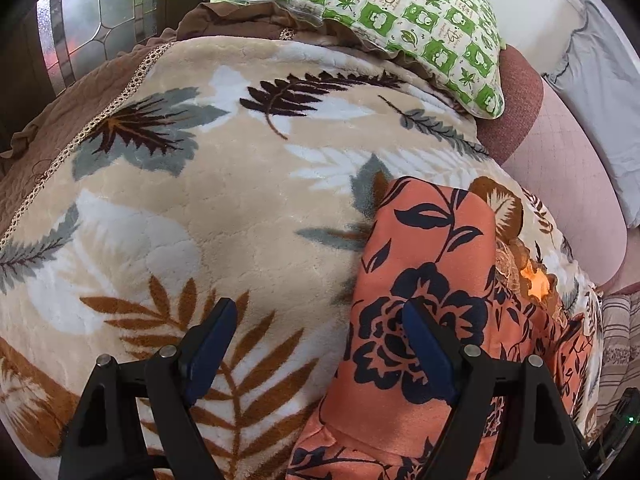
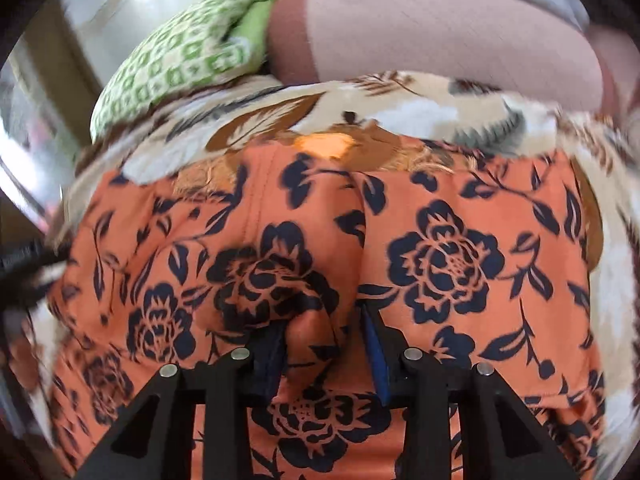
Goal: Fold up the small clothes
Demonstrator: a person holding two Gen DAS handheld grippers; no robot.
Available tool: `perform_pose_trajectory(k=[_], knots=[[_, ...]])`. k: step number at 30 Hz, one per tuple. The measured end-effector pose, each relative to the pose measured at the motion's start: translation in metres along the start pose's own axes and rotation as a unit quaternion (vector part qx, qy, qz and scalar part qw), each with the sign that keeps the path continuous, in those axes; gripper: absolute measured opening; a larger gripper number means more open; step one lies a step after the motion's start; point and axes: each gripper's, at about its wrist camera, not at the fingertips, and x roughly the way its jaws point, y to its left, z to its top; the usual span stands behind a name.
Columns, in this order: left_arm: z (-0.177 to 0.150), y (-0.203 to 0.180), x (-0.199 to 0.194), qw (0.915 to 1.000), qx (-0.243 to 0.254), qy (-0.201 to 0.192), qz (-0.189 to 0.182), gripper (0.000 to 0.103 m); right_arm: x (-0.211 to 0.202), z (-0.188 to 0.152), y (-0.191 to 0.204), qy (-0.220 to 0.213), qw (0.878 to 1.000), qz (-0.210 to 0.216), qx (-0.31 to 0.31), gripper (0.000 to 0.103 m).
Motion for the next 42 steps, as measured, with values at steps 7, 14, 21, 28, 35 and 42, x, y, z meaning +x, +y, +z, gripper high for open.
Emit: perform_pose_trajectory(k=[7, 14, 21, 28, 35, 42], knots=[[-0.002, -0.007, 0.003, 0.9998, 0.017, -0.001, 0.009, 0.084, 0.003, -0.001, 0.008, -0.027, 0.999, -0.019, -0.002, 0.064], [-0.001, -0.005, 0.003, 0.9999, 0.004, -0.005, 0.01, 0.084, -0.016, 0.009, -0.038, -0.054, 0.992, 0.05, 0.103, 0.013], [-0.006, -0.02, 0.003, 0.9993, 0.032, -0.009, 0.016, 0.084, -0.023, -0.008, -0.118, -0.011, 0.973, 0.035, 0.228, 0.014], [-0.009, -0.028, -0.003, 0.9975, 0.051, -0.03, 0.039, 0.084, -0.046, -0.014, -0.162, -0.01, 0.942, 0.091, 0.322, 0.025], [-0.016, -0.038, 0.01, 0.9963, 0.075, -0.009, 0.041, 0.084, -0.025, 0.014, -0.151, -0.061, 0.953, 0.098, 0.279, 0.083], [-0.015, -0.041, 0.018, 0.9954, 0.081, -0.004, 0.051, 0.084, 0.023, 0.043, -0.151, -0.009, 0.973, 0.088, 0.212, 0.011]])
